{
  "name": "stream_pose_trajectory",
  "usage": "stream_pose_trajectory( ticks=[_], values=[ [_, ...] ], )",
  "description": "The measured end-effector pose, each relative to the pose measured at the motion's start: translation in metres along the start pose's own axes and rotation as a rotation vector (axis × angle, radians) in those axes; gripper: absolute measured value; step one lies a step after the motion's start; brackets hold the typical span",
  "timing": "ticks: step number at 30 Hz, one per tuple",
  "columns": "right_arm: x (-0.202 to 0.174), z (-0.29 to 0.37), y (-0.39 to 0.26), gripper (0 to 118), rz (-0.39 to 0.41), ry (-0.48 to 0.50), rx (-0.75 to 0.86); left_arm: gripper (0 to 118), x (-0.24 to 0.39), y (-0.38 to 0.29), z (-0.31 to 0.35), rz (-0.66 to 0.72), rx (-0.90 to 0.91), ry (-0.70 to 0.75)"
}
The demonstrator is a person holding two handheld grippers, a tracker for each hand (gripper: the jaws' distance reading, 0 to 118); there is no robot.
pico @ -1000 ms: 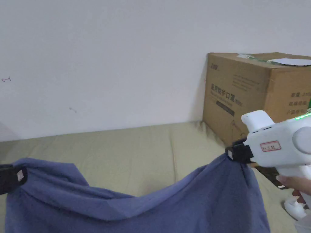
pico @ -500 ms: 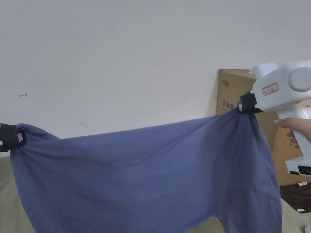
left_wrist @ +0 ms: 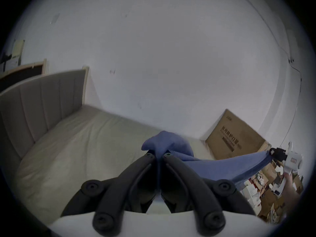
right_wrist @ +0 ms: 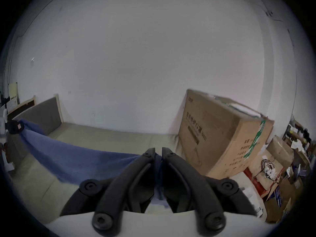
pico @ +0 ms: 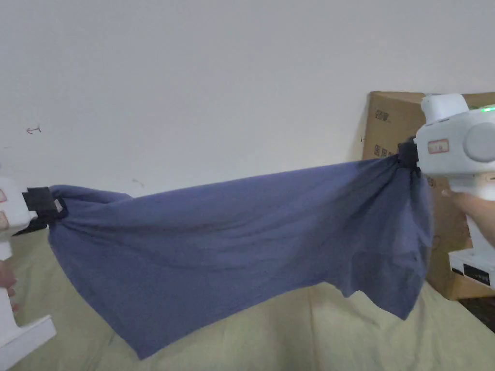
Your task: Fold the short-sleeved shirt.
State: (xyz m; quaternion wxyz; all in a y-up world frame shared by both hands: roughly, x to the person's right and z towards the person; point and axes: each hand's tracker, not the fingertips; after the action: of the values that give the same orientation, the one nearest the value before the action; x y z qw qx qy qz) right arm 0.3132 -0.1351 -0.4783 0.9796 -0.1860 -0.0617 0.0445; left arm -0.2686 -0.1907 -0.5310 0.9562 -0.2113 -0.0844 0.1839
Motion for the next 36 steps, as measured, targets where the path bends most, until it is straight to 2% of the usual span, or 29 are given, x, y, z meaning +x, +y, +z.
stream_pose_trajectory(
  ticks=[3,7,10,12,13,15,17,20,24,27,28,29,30,31,32,33,36],
  values=[
    [-0.003,-0.019,-0.084,6,-0.013,0.041,-0.129,3,-0.032,-0.06,-0.022,0.045,-0.16,0.04],
    [-0.014,-0.037,-0.237,6,-0.006,0.13,-0.505,3,-0.086,-0.176,-0.033,0.087,-0.442,0.143],
    [-0.021,-0.021,-0.337,6,0.02,0.188,-0.718,3,-0.121,-0.247,-0.012,0.162,-0.597,0.174],
    [-0.02,-0.001,-0.379,6,0.047,0.21,-0.776,3,-0.137,-0.276,0.01,0.188,-0.644,0.2],
    [-0.018,0.013,-0.39,6,0.022,0.244,-0.768,3,-0.15,-0.285,0.022,0.226,-0.64,0.174],
    [-0.014,0.044,-0.388,6,-0.028,0.233,-0.689,3,-0.163,-0.291,0.043,0.284,-0.614,0.151],
    [-0.004,0.057,-0.382,6,-0.092,0.245,-0.706,3,-0.169,-0.291,0.067,0.347,-0.587,0.122],
    [0.003,0.081,-0.375,6,-0.1,0.268,-0.716,3,-0.168,-0.289,0.097,0.328,-0.588,0.113],
    [0.008,0.107,-0.372,6,-0.104,0.298,-0.741,4,-0.161,-0.285,0.123,0.181,-0.629,0.092],
    [0.002,0.126,-0.366,6,-0.097,0.289,-0.739,7,-0.156,-0.282,0.141,0.156,-0.643,0.073],
    [0.0,0.131,-0.363,7,-0.095,0.269,-0.728,16,-0.156,-0.28,0.148,0.138,-0.636,0.075],
    [-0.001,0.134,-0.36,11,-0.101,0.259,-0.72,35,-0.156,-0.277,0.153,0.114,-0.624,0.092],
    [-0.003,0.137,-0.359,25,-0.111,0.238,-0.719,60,-0.152,-0.275,0.162,0.105,-0.611,0.097],
    [-0.004,0.14,-0.357,65,-0.129,0.207,-0.718,97,-0.154,-0.273,0.168,0.104,-0.598,0.1],
    [-0.005,0.142,-0.355,94,-0.147,0.191,-0.724,111,-0.155,-0.27,0.174,0.114,-0.576,0.094],
    [-0.006,0.147,-0.351,105,-0.185,0.175,-0.7,113,-0.154,-0.264,0.181,0.133,-0.539,0.089],
    [-0.009,0.16,-0.331,106,-0.292,0.2,-0.629,111,-0.144,-0.248,0.198,0.159,-0.468,0.064]
  ],
)
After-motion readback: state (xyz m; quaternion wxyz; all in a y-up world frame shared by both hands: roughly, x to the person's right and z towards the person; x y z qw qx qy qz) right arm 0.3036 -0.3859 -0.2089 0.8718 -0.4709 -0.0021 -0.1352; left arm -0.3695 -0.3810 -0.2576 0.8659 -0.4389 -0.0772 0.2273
